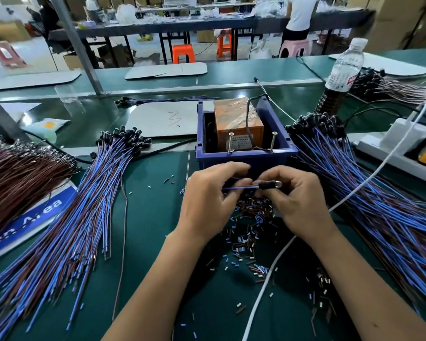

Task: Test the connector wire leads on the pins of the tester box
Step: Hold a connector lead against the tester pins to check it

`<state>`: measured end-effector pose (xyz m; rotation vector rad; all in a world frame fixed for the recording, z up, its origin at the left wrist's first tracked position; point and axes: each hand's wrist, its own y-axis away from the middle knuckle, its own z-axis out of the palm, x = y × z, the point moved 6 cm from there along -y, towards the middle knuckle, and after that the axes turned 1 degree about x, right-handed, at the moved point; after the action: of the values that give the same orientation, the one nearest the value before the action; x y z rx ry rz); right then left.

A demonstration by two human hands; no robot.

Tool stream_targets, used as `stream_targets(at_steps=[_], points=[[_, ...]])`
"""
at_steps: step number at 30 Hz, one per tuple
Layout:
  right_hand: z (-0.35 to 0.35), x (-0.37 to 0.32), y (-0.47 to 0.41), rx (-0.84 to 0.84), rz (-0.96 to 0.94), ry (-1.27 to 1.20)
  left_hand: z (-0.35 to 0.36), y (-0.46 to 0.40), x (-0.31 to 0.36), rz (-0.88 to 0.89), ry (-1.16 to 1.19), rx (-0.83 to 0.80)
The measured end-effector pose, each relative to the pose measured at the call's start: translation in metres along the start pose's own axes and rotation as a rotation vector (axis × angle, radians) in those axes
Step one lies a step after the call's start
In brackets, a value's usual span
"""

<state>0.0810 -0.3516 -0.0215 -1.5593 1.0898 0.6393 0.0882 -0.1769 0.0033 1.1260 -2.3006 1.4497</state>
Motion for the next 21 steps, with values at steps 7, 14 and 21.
stream_targets(at_steps=[7,14,21], points=[[-0.001,0.001,-0.001,0.022,0.008,-0.114,0.004,-0.001,-0.003,-0.038,0.117,-0.058],[-0.004,0.015,-0.002,0.063,0.17,-0.188,0.007,0.0,-0.01,-0.127,0.162,-0.031],[-0.001,0.012,-0.001,0.006,0.135,-0.189,0.012,0.002,-0.012,-0.19,0.247,-0.071]])
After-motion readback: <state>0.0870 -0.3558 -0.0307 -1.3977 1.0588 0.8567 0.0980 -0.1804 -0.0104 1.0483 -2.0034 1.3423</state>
